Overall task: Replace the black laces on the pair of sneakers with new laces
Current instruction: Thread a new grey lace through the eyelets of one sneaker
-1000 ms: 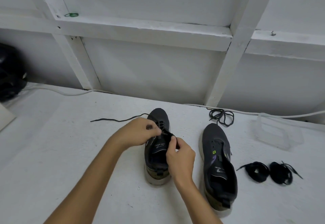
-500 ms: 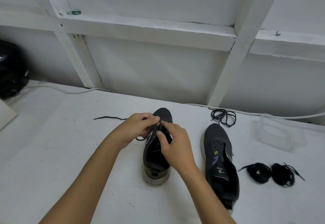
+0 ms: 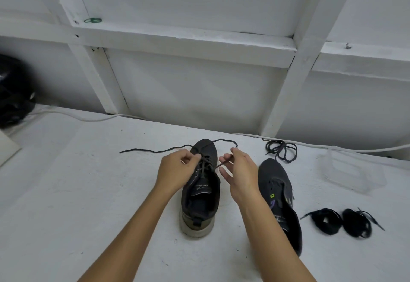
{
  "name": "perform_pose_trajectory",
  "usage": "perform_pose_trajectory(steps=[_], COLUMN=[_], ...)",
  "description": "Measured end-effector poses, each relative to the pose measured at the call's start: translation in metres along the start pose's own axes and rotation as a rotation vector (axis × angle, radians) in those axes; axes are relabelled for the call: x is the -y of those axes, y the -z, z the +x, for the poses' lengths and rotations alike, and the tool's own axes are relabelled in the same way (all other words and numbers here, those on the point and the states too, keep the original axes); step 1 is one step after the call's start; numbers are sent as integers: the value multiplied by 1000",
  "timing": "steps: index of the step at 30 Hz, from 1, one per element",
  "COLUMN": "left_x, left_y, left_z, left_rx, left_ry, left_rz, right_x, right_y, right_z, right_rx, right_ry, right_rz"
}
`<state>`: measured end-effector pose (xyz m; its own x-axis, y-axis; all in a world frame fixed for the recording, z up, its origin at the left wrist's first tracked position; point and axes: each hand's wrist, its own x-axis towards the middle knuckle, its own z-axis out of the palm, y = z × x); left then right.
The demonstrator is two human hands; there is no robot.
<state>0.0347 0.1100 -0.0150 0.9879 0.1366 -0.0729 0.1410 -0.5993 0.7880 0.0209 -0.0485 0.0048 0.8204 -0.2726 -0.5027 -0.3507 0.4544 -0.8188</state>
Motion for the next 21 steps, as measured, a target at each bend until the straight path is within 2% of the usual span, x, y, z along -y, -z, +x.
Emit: perform_pose_trajectory(steps=[4, 8, 11, 14, 18, 21], left_x=[-2, -5, -10, -18, -31, -38], left_y=[-4, -1, 1, 8, 25, 36], left_z=[1, 5, 4, 4, 7, 12], left_rx=[82, 161, 186, 215, 149, 201], left_ry=[50, 10, 149, 233, 46, -116], left_rz=[35, 65, -150, -402, -460, -377], right_x=[-3, -7, -8, -6, -6, -3], right_y=[1, 1, 2, 0, -6, -12], right_z=[3, 6, 8, 8, 2, -5], right_rx=[-29, -18, -16, 12, 157, 367], right_ry=[4, -21, -9, 68, 214, 319], right_rz=[7, 8, -7, -167, -541, -736])
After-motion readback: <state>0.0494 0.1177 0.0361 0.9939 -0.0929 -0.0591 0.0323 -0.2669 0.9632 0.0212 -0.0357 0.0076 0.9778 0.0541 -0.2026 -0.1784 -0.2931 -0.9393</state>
